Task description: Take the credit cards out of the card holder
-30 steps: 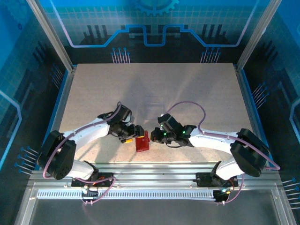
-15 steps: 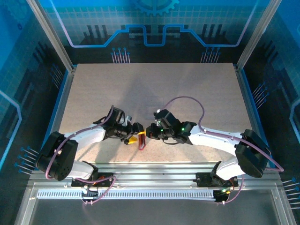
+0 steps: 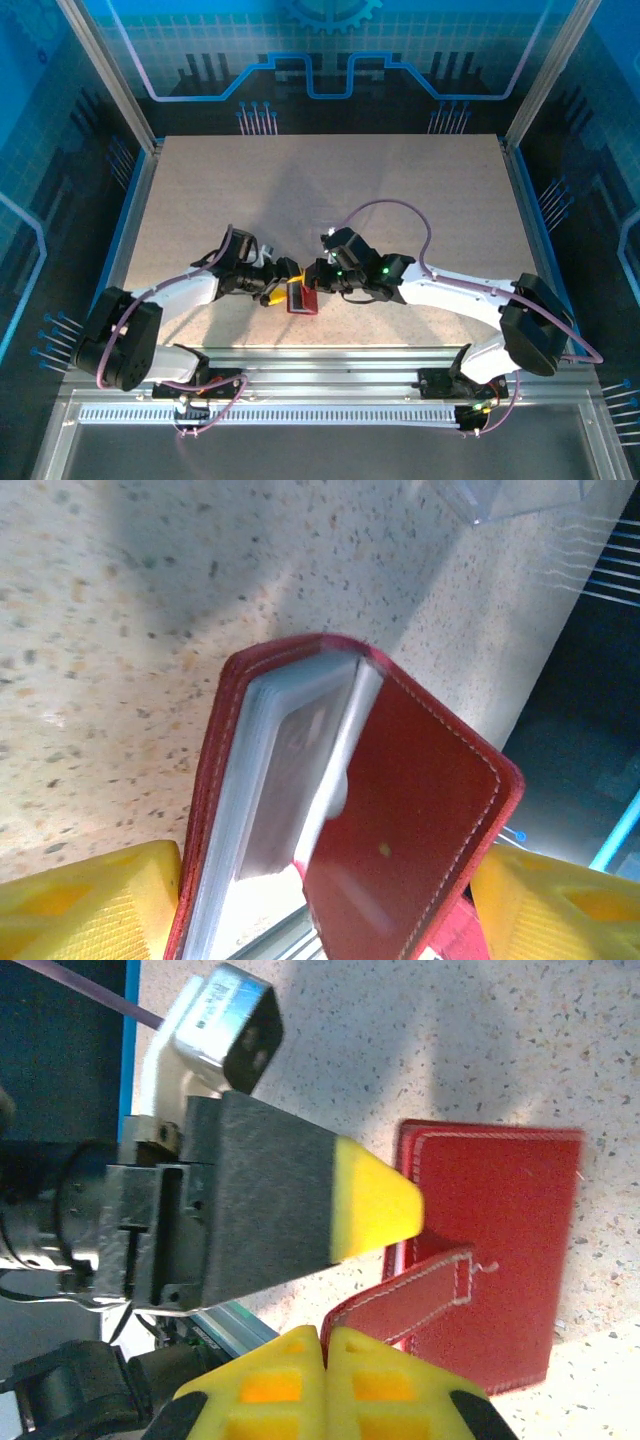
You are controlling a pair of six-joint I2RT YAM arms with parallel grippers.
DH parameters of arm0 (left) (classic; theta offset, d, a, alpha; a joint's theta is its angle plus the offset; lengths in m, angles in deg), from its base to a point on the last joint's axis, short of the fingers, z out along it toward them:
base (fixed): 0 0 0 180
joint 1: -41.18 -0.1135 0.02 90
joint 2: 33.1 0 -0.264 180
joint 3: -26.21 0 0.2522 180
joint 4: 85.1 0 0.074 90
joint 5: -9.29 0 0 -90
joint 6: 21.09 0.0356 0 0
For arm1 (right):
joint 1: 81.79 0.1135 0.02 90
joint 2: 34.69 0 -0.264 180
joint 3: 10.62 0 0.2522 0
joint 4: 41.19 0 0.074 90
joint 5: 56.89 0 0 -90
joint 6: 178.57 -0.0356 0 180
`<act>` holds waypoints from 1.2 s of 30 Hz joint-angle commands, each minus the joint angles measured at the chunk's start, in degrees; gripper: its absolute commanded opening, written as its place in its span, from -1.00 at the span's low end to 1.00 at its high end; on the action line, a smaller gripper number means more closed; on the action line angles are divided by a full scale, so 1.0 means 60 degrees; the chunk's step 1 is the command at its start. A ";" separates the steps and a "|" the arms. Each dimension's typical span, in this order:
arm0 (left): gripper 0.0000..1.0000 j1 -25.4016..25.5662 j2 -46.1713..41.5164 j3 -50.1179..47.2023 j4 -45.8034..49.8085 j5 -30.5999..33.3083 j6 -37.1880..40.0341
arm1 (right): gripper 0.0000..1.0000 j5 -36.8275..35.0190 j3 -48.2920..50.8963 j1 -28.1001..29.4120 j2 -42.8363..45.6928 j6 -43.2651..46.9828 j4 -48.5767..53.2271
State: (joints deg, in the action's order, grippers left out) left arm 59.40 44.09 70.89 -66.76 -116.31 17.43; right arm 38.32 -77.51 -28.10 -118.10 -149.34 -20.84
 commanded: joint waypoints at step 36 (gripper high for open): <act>0.47 -0.0243 0.0256 0.1640 0.2403 -0.0028 0.1996 | -1.00 -0.0878 0.0402 0.0165 0.1187 -0.0237 0.1055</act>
State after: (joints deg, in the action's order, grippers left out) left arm 57.85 44.90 78.95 -51.09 -113.77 30.02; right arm 35.24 -75.78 -27.42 -112.46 -150.50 -16.51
